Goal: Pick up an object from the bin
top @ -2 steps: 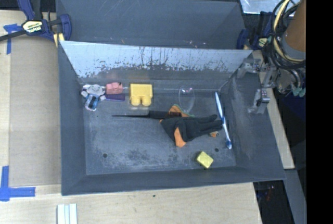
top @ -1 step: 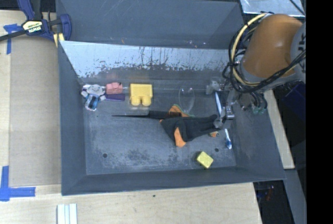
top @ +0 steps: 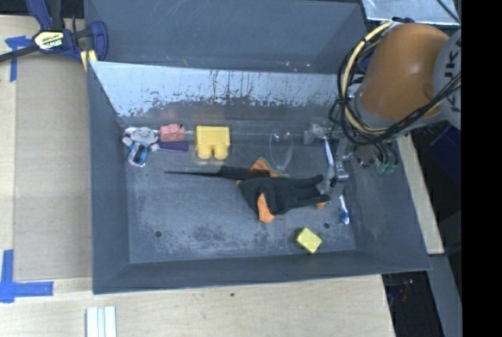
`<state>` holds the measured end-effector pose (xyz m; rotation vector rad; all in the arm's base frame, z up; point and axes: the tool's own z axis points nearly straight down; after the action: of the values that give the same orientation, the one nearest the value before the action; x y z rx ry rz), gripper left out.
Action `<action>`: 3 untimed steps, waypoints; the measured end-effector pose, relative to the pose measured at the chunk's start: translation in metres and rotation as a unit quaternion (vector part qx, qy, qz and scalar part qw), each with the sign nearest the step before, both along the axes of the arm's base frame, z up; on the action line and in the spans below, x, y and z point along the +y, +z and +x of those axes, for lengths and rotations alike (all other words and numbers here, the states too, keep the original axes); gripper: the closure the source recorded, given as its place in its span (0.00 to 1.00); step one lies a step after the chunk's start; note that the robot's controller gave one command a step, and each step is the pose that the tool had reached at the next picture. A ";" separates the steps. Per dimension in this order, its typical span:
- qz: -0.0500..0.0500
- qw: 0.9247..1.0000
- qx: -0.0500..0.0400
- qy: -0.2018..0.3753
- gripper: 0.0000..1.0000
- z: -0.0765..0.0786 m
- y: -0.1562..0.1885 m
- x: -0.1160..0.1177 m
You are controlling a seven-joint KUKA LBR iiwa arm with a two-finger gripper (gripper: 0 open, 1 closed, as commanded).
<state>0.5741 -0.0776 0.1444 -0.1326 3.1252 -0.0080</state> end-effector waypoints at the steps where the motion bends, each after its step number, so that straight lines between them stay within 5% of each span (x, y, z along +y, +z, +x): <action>1: 0.002 0.996 0.002 -0.086 0.00 -0.008 -0.010 0.015; 2: 0.000 1.000 -0.004 0.003 0.00 0.011 -0.072 0.071; 3: 0.003 0.985 -0.004 -0.174 1.00 -0.002 -0.072 0.112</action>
Offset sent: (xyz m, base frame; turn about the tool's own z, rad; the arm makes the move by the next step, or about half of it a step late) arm 0.0104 0.0736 -0.0744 -0.0071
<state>0.5720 0.0341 0.0729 0.4134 3.0926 -0.0016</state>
